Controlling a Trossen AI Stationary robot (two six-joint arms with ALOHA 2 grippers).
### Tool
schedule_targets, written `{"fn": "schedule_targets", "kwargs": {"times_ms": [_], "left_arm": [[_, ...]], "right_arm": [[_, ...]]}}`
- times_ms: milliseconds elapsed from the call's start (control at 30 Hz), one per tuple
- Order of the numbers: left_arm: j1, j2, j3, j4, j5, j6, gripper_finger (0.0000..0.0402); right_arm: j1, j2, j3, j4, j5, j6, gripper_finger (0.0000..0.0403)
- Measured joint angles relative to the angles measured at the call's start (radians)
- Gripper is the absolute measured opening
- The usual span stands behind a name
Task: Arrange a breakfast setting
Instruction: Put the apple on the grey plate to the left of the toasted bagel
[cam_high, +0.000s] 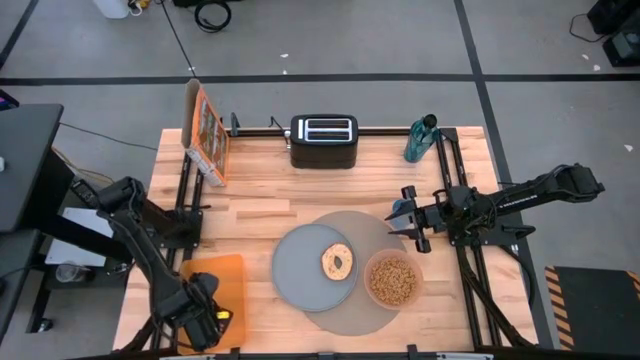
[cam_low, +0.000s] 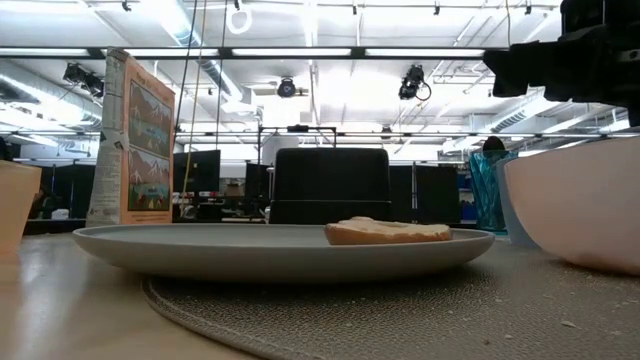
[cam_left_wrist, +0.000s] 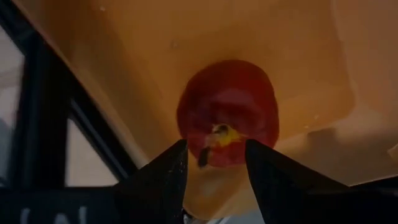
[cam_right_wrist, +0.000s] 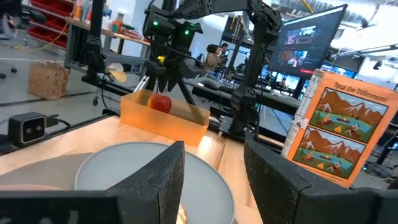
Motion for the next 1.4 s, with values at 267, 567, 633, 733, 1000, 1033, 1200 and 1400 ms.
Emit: {"fn": "schedule_targets", "kwargs": {"times_ms": [267,567,633,733,1000,1033,1200,1400], "left_arm": [[-0.01,0.032,0.0,0.032,-0.004,-0.004,0.0148],[-0.014,0.032,0.0,0.03,-0.001,-0.01,0.011],[-0.014,0.032,0.0,0.023,-0.001,-0.01,0.0097],[-0.014,0.032,0.0,0.017,-0.001,-0.01,0.0078],[-0.009,0.032,0.0,0.021,-0.001,0.025,0.0019],[-0.005,0.032,0.0,0.021,-0.001,0.035,0.0019],[0.022,0.03,0.0,0.021,0.04,0.076,0.0019],[0.044,-0.013,0.0,0.021,0.042,0.088,0.0019]], "right_arm": [[0.0,0.001,0.0,-0.002,-0.006,0.004,0.0174],[0.0,0.001,0.0,-0.006,-0.006,0.004,0.0174],[0.0,0.001,0.0,-0.006,-0.006,0.004,0.0174],[0.0,0.001,0.0,-0.007,-0.006,0.004,0.0174],[0.0,0.001,0.0,-0.008,-0.006,0.004,0.0174],[0.0,0.001,0.0,-0.008,-0.006,0.004,0.0174],[0.0,0.001,0.0,-0.008,-0.006,0.004,0.0174],[0.0,0.001,0.0,-0.008,-0.006,0.004,0.0174]]}}
